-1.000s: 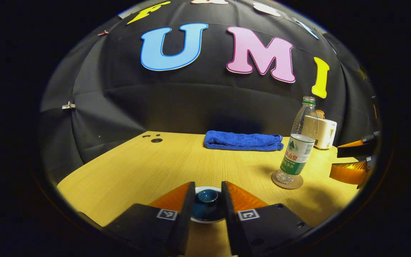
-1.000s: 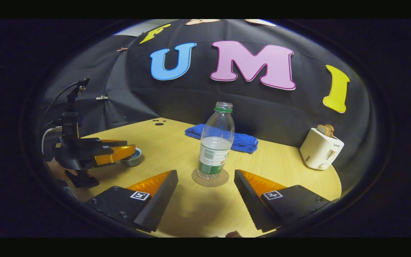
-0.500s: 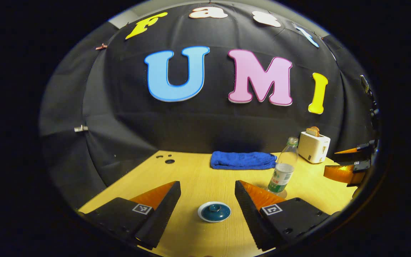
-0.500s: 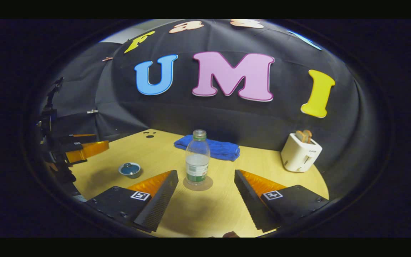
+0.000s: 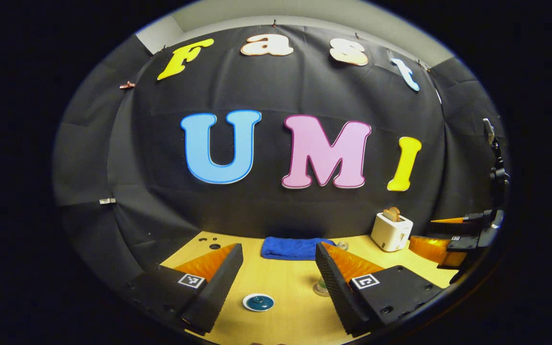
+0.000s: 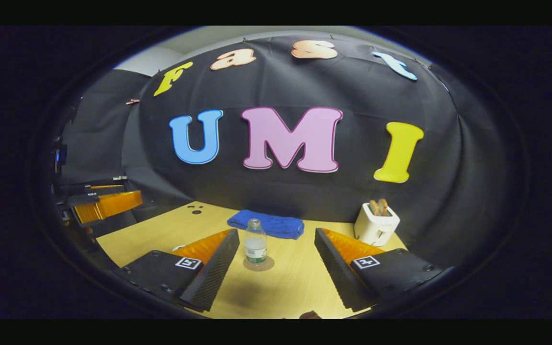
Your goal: Open the teacup lid with one hand, grasp the water bottle and pour water into the teacup with the other hand; after pouring, place the water bottle on the coaster and then close the teacup lid.
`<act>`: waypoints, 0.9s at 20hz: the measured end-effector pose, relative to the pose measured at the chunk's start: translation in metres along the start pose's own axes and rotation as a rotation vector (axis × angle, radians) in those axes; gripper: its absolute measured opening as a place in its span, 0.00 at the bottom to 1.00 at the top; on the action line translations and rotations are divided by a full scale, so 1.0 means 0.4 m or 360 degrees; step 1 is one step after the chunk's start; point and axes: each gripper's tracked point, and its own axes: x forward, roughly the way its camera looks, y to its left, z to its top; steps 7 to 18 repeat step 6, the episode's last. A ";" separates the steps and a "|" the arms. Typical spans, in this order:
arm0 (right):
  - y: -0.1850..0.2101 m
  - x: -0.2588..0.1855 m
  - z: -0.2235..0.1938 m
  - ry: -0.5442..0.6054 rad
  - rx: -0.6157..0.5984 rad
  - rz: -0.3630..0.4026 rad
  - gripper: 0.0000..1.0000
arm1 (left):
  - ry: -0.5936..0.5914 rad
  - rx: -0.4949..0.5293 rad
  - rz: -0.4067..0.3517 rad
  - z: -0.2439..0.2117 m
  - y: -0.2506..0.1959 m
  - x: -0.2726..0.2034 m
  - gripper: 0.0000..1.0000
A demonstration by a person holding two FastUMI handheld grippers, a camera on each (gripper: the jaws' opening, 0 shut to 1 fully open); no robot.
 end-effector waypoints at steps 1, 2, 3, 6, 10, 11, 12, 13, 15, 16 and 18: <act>-0.002 -0.022 0.024 -0.0036 0.0002 -0.0023 0.98 | -0.0022 0.0030 -0.0019 0.024 -0.006 -0.012 0.95; -0.007 -0.042 0.040 -0.0054 0.0016 -0.0051 0.98 | -0.0050 0.0036 -0.0055 0.047 -0.020 -0.021 0.95; -0.009 -0.060 0.044 -0.0053 0.0038 -0.0077 0.98 | -0.0070 0.0023 -0.0102 0.067 -0.034 -0.034 0.95; 0.000 -0.118 0.059 -0.0027 0.0104 -0.0132 0.98 | -0.0068 -0.0030 -0.0188 0.097 -0.040 -0.097 0.95; 0.000 -0.118 0.059 -0.0027 0.0104 -0.0132 0.98 | -0.0068 -0.0030 -0.0188 0.097 -0.040 -0.097 0.95; 0.000 -0.118 0.059 -0.0027 0.0104 -0.0132 0.98 | -0.0068 -0.0030 -0.0188 0.097 -0.040 -0.097 0.95; 0.000 -0.118 0.059 -0.0027 0.0104 -0.0132 0.98 | -0.0068 -0.0030 -0.0188 0.097 -0.040 -0.097 0.95; 0.000 -0.118 0.059 -0.0027 0.0104 -0.0132 0.98 | -0.0068 -0.0030 -0.0188 0.097 -0.040 -0.097 0.95; 0.000 -0.118 0.059 -0.0027 0.0104 -0.0132 0.98 | -0.0068 -0.0030 -0.0188 0.097 -0.040 -0.097 0.95; 0.000 -0.118 0.059 -0.0027 0.0104 -0.0132 0.98 | -0.0068 -0.0030 -0.0188 0.097 -0.040 -0.097 0.95; 0.000 -0.118 0.059 -0.0027 0.0104 -0.0132 0.98 | -0.0068 -0.0030 -0.0188 0.097 -0.040 -0.097 0.95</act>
